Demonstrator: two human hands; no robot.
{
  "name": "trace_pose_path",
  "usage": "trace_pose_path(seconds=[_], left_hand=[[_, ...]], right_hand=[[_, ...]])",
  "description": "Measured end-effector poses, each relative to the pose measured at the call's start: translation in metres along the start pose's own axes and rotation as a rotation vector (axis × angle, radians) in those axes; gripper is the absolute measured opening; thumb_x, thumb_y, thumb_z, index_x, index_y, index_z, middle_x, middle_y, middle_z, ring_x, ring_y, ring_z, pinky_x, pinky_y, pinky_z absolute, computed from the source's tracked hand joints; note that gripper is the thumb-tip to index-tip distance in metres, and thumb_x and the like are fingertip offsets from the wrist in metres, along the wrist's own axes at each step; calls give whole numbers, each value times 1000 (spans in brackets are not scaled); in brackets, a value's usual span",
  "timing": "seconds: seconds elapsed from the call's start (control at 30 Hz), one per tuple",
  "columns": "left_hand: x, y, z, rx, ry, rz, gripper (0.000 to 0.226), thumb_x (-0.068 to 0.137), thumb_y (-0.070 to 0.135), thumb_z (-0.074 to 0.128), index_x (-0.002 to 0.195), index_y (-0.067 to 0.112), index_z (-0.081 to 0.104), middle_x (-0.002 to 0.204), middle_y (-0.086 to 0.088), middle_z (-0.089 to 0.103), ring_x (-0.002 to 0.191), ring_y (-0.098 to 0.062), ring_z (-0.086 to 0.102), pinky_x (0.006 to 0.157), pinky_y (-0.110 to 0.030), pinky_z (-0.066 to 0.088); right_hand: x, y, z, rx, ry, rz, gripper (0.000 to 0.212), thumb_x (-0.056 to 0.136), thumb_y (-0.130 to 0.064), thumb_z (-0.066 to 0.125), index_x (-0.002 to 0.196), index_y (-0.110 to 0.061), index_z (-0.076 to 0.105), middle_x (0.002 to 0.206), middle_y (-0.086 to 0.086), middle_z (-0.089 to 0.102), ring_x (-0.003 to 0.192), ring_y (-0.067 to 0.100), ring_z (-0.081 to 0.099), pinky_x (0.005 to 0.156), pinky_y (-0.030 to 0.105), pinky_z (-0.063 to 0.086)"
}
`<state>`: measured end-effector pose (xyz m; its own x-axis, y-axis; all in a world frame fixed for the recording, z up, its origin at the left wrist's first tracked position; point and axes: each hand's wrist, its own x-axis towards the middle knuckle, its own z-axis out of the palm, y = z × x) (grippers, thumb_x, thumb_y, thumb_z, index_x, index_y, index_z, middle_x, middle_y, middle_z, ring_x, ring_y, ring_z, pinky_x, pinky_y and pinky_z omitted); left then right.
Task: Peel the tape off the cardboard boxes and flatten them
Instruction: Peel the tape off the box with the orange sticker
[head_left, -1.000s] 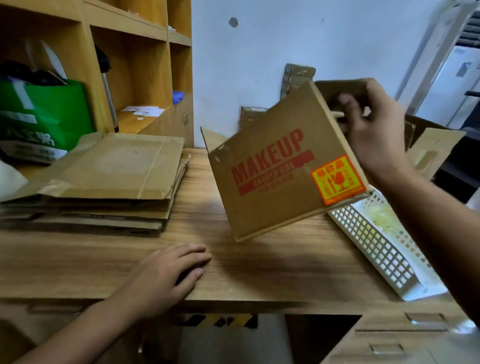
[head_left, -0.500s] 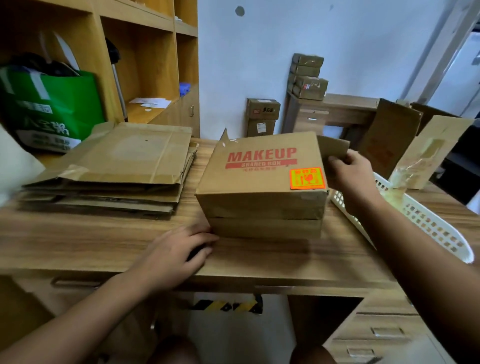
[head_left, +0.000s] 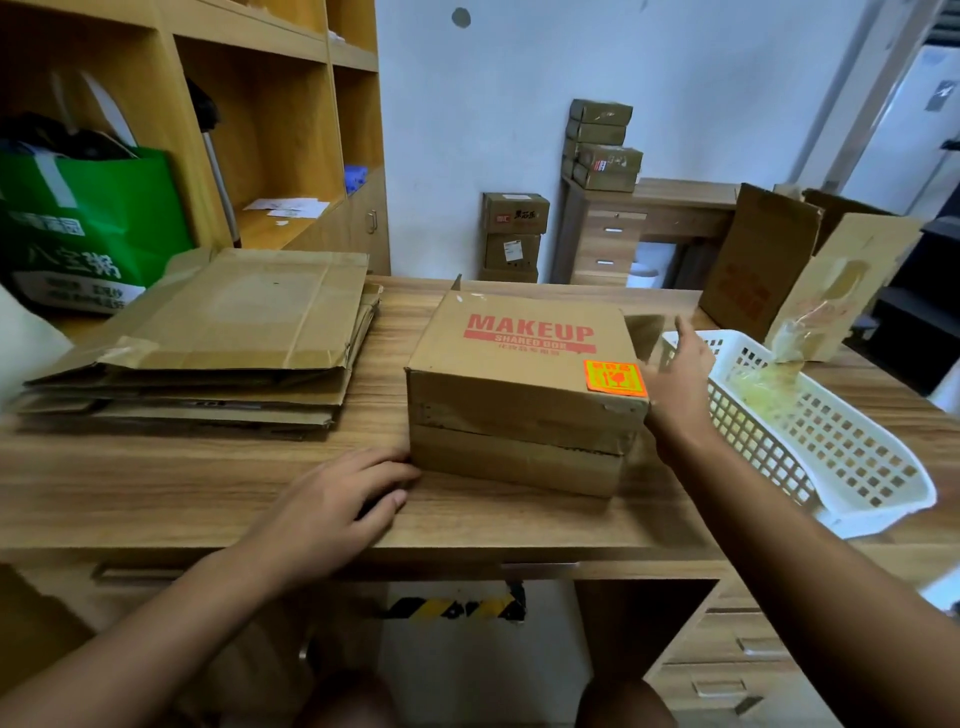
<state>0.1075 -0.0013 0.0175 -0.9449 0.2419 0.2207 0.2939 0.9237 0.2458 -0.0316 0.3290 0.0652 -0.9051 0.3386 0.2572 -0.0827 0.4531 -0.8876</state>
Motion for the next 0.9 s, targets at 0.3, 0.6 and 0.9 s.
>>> trace_pose_path(seconds=[0.3, 0.6, 0.9], left_hand=[[2, 28, -32, -30, 238, 227, 35, 97, 47, 45, 119, 31, 67, 109, 13, 68, 100, 2, 60, 84, -21, 54], [42, 82, -64, 95, 323, 552, 39, 102, 37, 48, 135, 21, 62, 139, 1, 58, 130, -18, 52, 106, -37, 46], [103, 111, -67, 149, 104, 529, 55, 102, 56, 27, 153, 38, 35, 160, 12, 32, 148, -8, 26, 120, -28, 18]], right_hand=[[-32, -8, -14, 207, 27, -110, 27, 98, -9, 55, 122, -22, 57, 126, 0, 57, 111, 7, 59, 81, 15, 48], [-64, -4, -20, 385, -123, -71, 29, 105, -14, 48, 129, -22, 63, 119, -8, 70, 112, 4, 65, 97, 33, 55], [-94, 5, -29, 581, -226, -15, 40, 106, -6, 44, 139, -20, 60, 132, -5, 67, 124, 7, 61, 112, 40, 46]])
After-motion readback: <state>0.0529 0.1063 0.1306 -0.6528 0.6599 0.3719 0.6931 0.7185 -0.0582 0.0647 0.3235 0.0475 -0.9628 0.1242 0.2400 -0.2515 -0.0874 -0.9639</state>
